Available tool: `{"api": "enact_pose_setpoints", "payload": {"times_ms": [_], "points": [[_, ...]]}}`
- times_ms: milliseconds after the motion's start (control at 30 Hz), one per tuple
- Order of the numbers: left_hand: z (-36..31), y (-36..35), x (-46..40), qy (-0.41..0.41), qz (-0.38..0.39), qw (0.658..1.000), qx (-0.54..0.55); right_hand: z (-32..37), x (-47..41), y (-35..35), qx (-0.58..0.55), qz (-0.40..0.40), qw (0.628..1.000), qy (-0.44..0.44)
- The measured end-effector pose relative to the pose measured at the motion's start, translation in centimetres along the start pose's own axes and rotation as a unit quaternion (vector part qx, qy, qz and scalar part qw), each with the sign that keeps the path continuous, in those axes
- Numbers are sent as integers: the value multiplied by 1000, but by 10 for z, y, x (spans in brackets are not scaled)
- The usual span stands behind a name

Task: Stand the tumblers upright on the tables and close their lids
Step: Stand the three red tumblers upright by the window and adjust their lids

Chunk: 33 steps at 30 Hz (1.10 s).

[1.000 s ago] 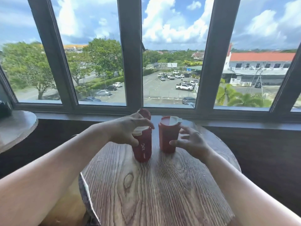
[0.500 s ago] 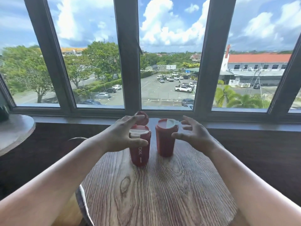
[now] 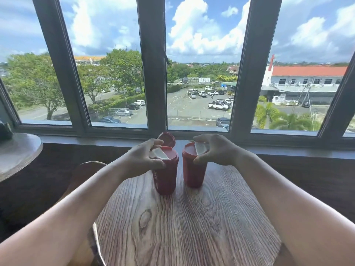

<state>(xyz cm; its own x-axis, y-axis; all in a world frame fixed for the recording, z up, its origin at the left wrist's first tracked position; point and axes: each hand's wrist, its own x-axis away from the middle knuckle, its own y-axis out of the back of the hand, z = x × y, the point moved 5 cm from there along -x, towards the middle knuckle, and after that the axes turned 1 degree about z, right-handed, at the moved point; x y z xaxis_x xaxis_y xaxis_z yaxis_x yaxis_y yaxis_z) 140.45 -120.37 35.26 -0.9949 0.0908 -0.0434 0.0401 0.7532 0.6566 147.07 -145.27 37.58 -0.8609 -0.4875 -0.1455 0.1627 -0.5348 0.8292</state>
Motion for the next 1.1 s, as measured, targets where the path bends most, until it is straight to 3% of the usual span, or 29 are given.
{"api": "enact_pose_setpoints", "payload": {"times_ms": [233, 533, 667, 833, 933, 1100], "points": [[5, -2, -7, -21, 58, 994, 89, 0, -2, -4, -30, 32, 999, 15], [4, 3, -5, -20, 70, 994, 83, -8, -4, -5, -25, 52, 998, 23], [-1, 27, -16, 0, 0, 992, 125, -10, -1, -6, -39, 47, 998, 16], [34, 55, -96, 25, -86, 996, -21, -7, -2, -5, -40, 42, 998, 3], [51, 48, -155, 36, -41, 997, -61, -8, 1, -4, -43, 34, 998, -20], [74, 20, -230, 114, 125, 985, -42, -16, 8, -4, -96, 16, 993, -72]]}}
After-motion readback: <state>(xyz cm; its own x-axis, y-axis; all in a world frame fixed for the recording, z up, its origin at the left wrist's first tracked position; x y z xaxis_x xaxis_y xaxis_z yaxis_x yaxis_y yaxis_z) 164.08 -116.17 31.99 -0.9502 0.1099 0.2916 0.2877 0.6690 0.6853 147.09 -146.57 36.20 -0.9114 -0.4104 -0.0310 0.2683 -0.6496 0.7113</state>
